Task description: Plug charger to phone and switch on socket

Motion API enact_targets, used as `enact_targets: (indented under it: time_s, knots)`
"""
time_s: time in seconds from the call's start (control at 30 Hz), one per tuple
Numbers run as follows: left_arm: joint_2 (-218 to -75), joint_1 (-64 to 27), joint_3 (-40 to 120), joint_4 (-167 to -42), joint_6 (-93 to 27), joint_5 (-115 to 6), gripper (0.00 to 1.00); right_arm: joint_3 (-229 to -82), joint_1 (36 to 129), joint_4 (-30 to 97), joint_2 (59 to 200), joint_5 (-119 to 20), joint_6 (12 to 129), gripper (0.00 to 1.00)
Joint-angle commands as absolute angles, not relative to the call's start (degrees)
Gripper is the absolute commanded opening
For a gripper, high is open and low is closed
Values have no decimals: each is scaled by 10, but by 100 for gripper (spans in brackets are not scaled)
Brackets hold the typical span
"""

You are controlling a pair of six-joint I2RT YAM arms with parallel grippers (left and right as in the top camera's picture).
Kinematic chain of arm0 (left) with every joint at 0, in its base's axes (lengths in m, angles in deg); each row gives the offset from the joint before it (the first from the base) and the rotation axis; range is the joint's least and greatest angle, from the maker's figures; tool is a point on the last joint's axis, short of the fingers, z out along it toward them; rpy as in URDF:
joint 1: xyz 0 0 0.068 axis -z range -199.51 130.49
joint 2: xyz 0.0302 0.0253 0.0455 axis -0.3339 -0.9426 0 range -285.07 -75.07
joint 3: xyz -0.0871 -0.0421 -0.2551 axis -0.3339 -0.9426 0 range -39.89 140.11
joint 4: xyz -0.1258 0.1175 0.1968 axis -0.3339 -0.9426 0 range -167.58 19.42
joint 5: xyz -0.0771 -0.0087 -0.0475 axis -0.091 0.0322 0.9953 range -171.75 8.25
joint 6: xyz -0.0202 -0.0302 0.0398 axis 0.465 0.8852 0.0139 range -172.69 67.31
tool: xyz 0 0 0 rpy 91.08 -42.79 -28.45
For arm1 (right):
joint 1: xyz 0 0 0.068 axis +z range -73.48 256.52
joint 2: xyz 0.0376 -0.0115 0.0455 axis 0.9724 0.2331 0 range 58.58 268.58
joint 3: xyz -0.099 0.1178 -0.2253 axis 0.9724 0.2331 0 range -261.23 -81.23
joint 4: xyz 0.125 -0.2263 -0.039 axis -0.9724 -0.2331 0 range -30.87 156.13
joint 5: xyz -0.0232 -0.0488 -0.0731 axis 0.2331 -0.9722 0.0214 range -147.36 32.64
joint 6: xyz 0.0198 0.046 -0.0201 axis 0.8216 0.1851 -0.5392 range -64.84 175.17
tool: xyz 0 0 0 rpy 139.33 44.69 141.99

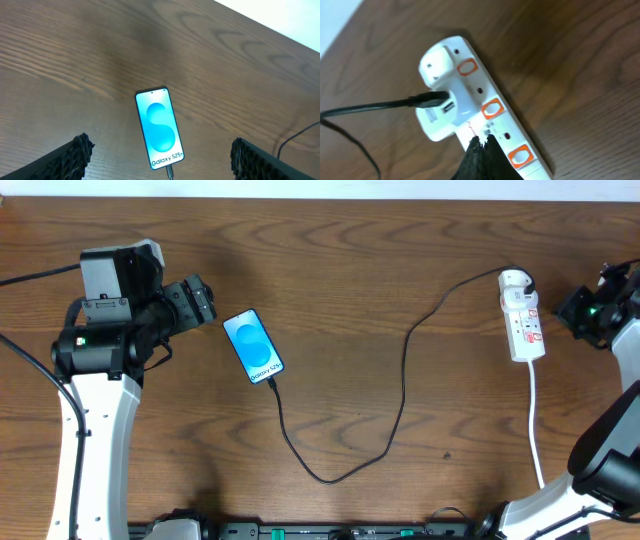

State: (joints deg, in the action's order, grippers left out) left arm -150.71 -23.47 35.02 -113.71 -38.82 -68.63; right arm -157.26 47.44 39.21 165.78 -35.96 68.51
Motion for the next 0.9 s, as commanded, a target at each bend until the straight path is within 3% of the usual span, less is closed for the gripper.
enact_targets:
  time_s: [0.0,0.87]
  knots:
    - [-1503,-236,353,-1139,-391,-694,90,-1585,471,393,1681,-369,658,1]
    - [-1503,-236,353,-1139,-391,-694,90,-1583,471,403,1704,-379,627,1]
